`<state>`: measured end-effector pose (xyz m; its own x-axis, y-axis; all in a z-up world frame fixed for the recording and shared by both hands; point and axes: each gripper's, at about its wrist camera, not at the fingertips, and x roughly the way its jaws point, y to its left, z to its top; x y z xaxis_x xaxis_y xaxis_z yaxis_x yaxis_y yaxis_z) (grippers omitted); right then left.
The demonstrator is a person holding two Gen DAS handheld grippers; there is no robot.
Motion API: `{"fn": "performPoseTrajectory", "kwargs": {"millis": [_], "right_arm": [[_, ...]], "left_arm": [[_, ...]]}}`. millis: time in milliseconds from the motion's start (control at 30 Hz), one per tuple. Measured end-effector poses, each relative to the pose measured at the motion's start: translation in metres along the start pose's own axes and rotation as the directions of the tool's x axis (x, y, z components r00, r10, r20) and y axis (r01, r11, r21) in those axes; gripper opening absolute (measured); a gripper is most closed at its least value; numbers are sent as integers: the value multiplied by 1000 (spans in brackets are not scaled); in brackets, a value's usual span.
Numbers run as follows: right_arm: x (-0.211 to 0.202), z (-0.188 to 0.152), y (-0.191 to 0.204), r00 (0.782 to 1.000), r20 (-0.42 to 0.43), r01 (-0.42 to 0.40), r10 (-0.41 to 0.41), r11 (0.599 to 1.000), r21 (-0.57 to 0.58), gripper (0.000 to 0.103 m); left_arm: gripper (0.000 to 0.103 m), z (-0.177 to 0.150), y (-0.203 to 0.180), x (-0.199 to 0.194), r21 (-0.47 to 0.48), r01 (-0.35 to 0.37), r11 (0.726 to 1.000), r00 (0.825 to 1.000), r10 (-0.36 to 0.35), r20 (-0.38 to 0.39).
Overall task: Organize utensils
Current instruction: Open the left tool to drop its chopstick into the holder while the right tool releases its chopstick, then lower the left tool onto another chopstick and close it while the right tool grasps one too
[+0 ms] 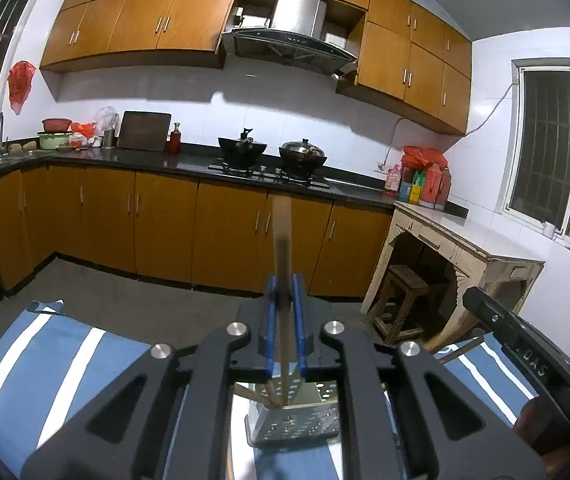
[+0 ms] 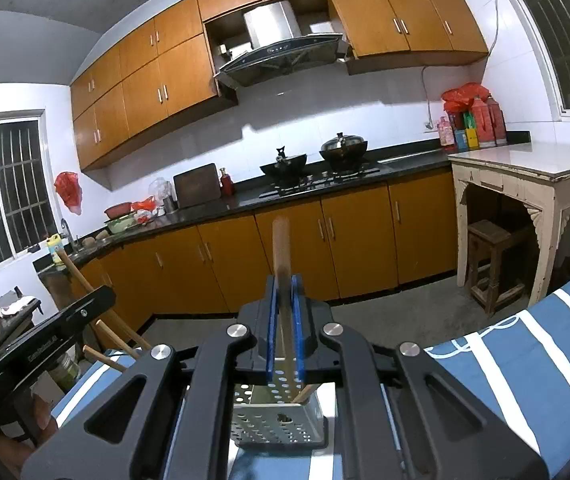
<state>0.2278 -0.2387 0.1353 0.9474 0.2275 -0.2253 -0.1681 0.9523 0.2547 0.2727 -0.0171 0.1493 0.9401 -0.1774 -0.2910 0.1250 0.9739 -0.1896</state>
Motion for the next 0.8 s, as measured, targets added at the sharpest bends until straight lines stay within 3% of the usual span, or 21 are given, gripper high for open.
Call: {"fn": "performPoseTrajectory", "kwargs": {"millis": [100,500,667,800], "right_arm": [[-6,2,0,1000,12,2,-2,1000,4,15],[-56,-2,-10,999,40,28,-28,1000,-1,16],[-70,-32,-29,997,-34,68,-67,997,26,16],[-64,-73,-48,981,-165,114,-105,992,47,16]], "left_arm": [[18,1,2,-6,-4,-5,1000,1000,5,12],[26,2,22,-59,-39,-30,999,999,31,43],[27,-19,39,-81,-52,-53,997,999,53,10],[31,-55,56,-91,-28,-109,994,993,108,-45]]}}
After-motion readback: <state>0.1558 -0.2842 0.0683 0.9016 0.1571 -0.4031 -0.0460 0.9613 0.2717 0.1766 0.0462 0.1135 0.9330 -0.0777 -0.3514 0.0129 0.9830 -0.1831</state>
